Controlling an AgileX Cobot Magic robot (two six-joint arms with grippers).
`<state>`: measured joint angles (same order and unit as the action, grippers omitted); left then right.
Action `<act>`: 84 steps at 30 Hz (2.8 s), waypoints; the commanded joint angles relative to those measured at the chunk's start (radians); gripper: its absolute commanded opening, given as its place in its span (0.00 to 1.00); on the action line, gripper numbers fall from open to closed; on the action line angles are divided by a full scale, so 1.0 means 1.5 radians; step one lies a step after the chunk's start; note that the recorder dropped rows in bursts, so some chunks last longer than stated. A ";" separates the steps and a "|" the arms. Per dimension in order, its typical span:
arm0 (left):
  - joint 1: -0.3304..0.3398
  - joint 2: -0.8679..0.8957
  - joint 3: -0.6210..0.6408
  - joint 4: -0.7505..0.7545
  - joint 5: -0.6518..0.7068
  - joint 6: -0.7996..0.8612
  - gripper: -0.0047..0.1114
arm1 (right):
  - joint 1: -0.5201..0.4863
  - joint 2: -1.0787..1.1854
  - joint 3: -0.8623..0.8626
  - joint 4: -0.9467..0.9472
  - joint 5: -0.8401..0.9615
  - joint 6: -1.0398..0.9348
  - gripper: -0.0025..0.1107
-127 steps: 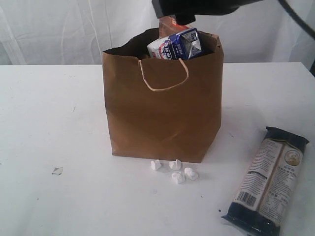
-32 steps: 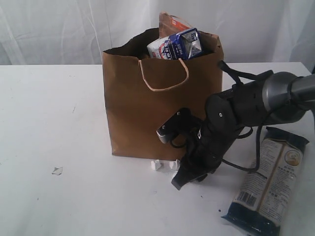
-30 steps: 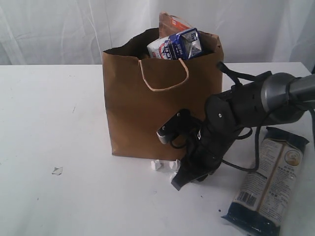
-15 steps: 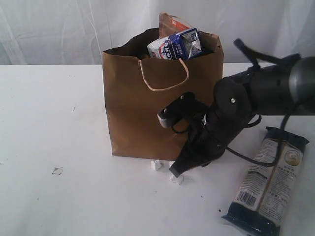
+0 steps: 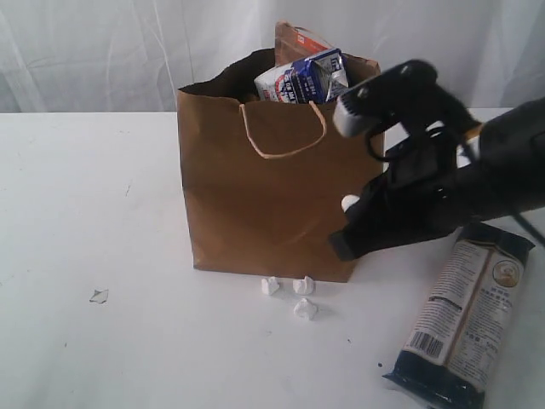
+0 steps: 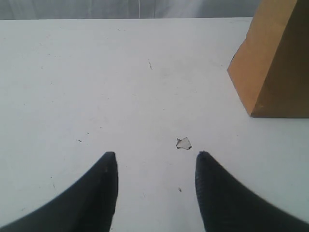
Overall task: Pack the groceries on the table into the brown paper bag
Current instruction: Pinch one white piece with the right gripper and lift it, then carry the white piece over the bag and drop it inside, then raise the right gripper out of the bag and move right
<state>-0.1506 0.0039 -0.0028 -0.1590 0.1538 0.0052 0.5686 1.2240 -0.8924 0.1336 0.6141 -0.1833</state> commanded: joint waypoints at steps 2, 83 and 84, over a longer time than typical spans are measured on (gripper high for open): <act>0.002 -0.003 0.002 -0.005 0.003 0.002 0.50 | 0.000 -0.109 0.006 0.004 0.007 0.003 0.02; 0.002 -0.003 0.002 -0.005 0.003 0.002 0.50 | -0.182 -0.262 -0.033 -0.089 0.226 0.079 0.46; 0.002 -0.003 0.002 -0.005 0.003 0.002 0.50 | -0.182 -0.265 -0.019 -0.074 0.241 0.078 0.46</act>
<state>-0.1506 0.0039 -0.0028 -0.1590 0.1538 0.0052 0.3016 0.8575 -0.9833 0.0079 0.8892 -0.0710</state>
